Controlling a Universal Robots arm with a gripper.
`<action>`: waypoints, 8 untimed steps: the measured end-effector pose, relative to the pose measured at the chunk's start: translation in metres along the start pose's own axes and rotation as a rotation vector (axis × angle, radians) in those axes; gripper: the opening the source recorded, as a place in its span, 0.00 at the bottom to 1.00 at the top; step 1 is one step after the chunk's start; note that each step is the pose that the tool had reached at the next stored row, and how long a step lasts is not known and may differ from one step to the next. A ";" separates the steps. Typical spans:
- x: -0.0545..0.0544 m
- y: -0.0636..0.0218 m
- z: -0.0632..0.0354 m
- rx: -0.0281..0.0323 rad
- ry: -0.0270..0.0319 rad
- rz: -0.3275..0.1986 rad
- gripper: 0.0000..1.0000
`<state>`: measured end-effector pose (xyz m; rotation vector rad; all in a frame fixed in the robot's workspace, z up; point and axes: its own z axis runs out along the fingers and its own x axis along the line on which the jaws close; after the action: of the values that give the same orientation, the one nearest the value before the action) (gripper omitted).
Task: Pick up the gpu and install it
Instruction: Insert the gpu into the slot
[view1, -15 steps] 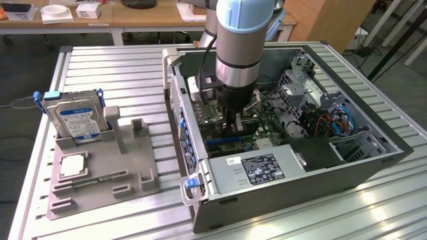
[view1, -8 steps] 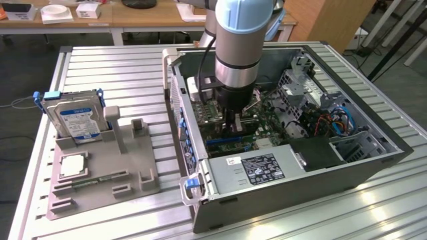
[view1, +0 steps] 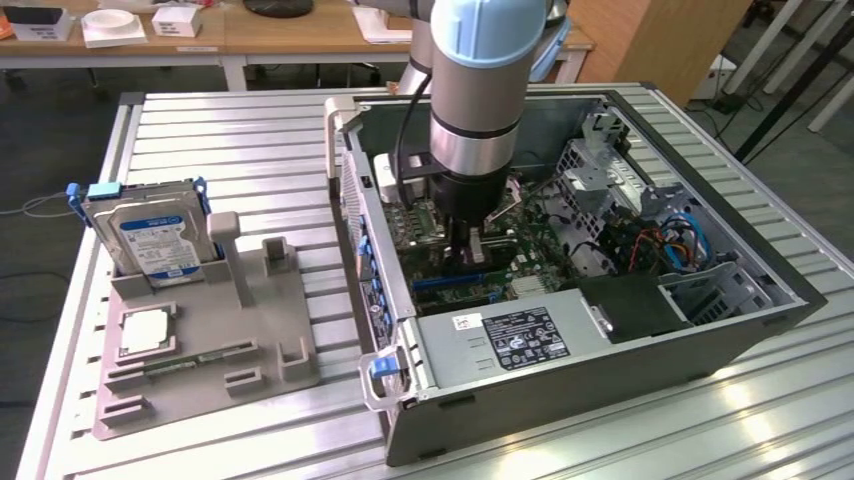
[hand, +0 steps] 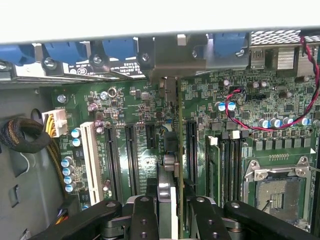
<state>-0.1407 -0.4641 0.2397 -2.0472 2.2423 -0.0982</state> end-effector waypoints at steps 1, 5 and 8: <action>0.000 0.0000 0.0000 -0.0025 0.0003 0.000 0.29; 0.000 0.0001 0.0009 -0.0043 0.0005 0.000 0.29; 0.000 0.0001 0.0015 -0.0043 0.0005 0.000 0.29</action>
<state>-0.1407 -0.4643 0.2382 -2.0495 2.2449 -0.0940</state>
